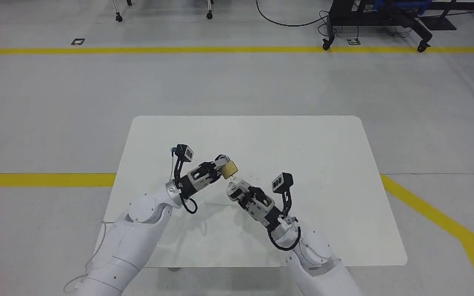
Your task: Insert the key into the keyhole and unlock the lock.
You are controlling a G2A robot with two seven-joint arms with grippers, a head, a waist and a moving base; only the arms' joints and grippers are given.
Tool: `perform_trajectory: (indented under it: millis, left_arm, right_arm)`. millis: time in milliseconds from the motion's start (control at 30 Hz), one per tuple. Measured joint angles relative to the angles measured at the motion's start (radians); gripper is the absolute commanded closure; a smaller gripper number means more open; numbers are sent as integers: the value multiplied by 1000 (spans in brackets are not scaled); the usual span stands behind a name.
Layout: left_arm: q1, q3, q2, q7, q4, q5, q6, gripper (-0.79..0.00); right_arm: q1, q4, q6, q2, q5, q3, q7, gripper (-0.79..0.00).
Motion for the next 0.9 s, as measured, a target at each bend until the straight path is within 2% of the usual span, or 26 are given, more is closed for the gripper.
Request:
perform_trajectory:
  millis: [133, 367, 400, 433, 900]
  left_arm:
    - [-2, -1, -2, -7, 3, 0, 2, 0]
    - [-4, -3, -4, -14, 6, 1, 1, 0]
    - [-4, -3, -4, -16, 6, 1, 1, 0]
    - [-4, -4, -5, -19, 6, 1, 1, 0]
    - [-6, -6, -8, -40, 10, 9, -9, 0]
  right_arm:
    - [14, 24, 14, -2, 19, -1, 6, -166]
    - [23, 39, 14, -5, 23, -7, -1, -114]
    - [23, 40, 13, -5, 26, -7, -2, -31]
    - [23, 41, 12, -5, 31, -6, -3, 0]
    - [22, 56, 44, -5, 119, 13, 58, 0]
